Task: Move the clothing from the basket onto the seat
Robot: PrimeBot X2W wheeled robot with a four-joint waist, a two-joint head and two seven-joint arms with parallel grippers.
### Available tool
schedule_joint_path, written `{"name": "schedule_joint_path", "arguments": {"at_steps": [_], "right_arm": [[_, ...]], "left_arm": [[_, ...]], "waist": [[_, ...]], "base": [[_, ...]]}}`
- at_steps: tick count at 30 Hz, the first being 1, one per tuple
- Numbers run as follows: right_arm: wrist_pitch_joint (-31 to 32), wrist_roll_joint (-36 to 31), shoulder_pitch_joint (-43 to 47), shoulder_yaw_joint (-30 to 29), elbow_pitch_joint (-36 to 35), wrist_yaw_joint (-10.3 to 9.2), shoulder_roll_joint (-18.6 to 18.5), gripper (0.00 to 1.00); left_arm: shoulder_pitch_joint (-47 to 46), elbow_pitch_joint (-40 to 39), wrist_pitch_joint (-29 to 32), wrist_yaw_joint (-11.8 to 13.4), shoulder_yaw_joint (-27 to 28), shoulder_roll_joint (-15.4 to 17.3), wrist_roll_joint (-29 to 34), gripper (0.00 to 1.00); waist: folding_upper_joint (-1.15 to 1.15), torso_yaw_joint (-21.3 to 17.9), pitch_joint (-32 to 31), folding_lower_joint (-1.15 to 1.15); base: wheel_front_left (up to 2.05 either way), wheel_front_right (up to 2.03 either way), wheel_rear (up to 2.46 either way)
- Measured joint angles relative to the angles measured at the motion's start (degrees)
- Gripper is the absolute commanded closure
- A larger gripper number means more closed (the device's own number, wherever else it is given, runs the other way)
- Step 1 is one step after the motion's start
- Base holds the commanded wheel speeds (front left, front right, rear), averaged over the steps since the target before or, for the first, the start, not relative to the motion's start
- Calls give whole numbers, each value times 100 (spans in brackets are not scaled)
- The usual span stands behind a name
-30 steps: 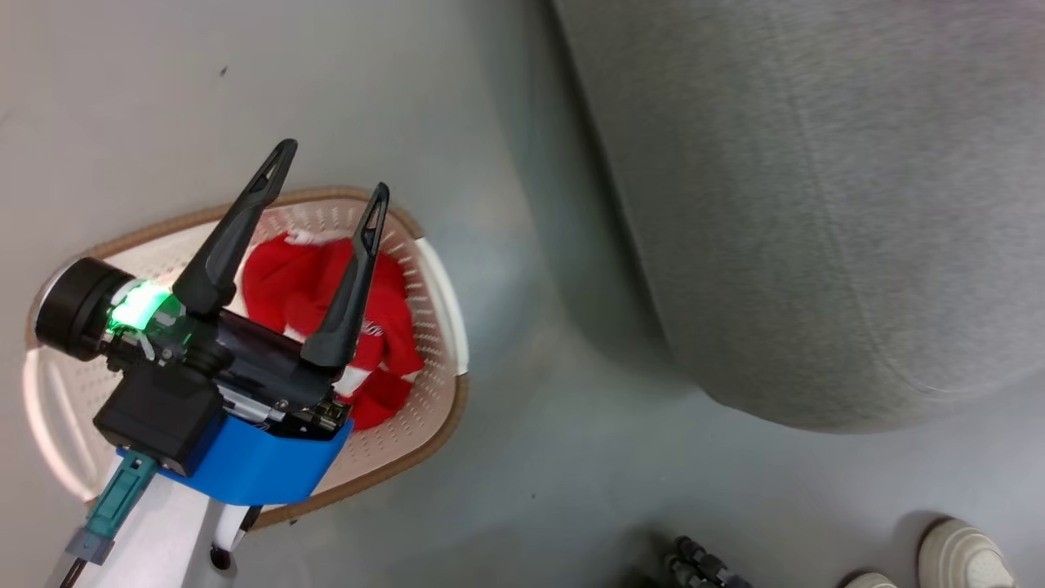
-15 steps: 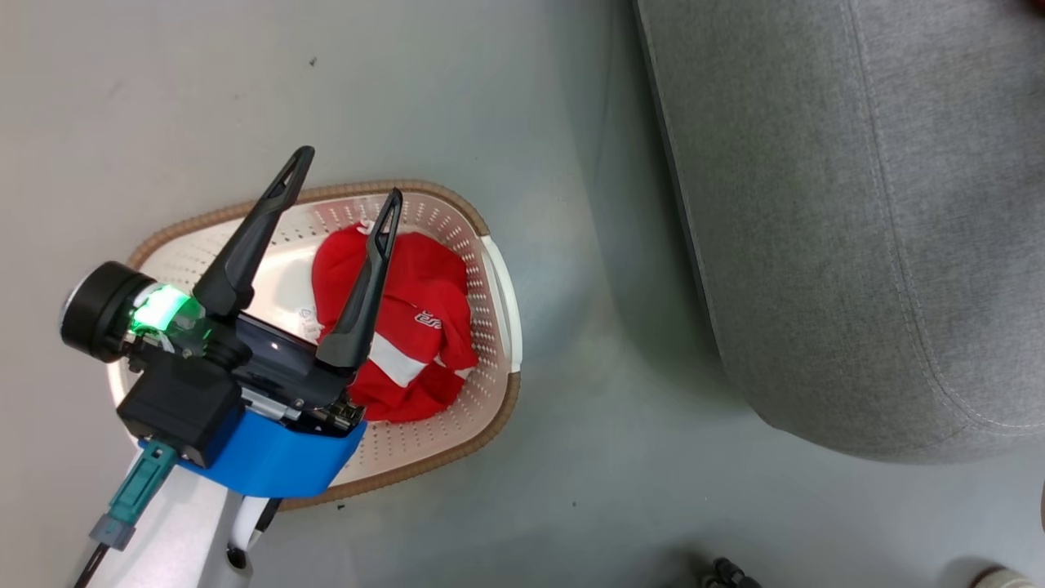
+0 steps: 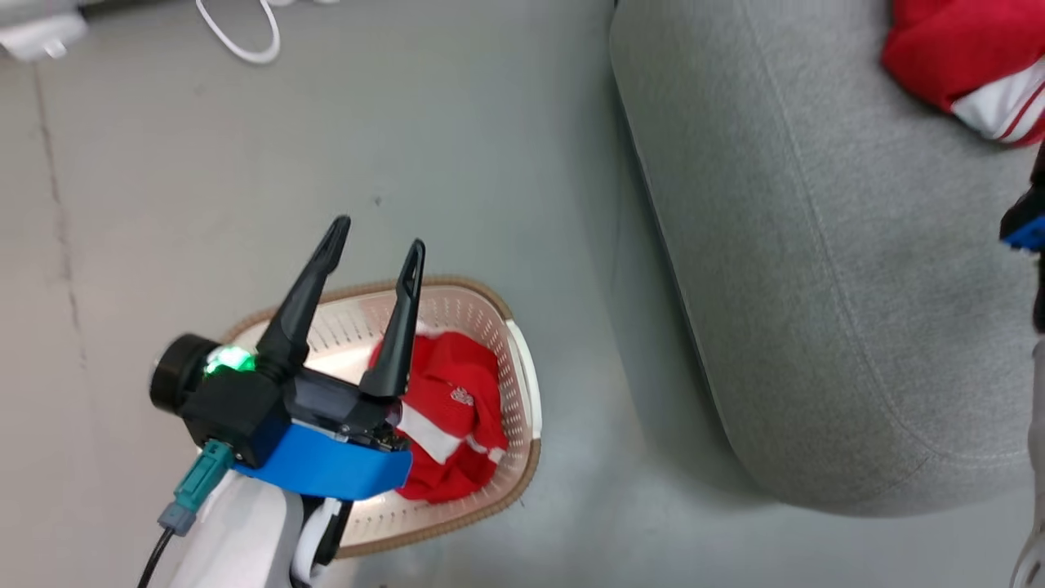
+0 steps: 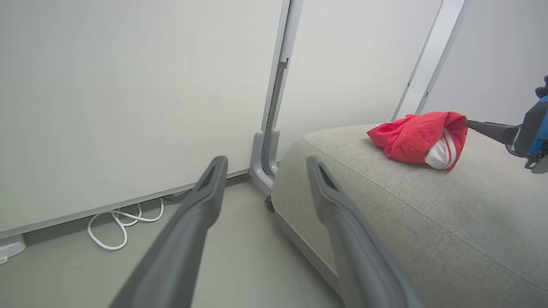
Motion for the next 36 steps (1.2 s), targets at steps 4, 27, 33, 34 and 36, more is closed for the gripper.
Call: {"name": "schedule_joint_path", "arguments": {"at_steps": [4, 27, 33, 34, 36], "right_arm": [[-64, 158, 526, 363, -165, -1, 38, 0], [143, 1189, 3969, 2275, -3293, 0, 901, 0], [283, 1225, 4539, 2417, -3895, 0, 978, 0], [304, 1227, 4620, 2468, -3969, 0, 983, 0], [344, 1284, 4726, 2566, -4064, -1, 989, 0]], "left_arm": [[219, 267, -1, -1, 180, -226, -65, 0], [1481, 883, -1, -2, 1198, -642, -73, 0], [1548, 1072, -1, -2, 1479, -703, -47, 0], [1574, 1096, -1, -2, 1547, -704, -48, 0], [1624, 1143, -1, -2, 1645, -710, -46, 0]], "waist": [[0, 84, -484, 0], [0, 661, -2348, -1], [1, 928, -2526, 0], [0, 961, -2558, 0], [1, 1018, -2611, 0]], "base": [[0, 0, 0], [0, 0, 0], [0, 0, 0], [0, 0, 0], [0, 0, 0]]}}
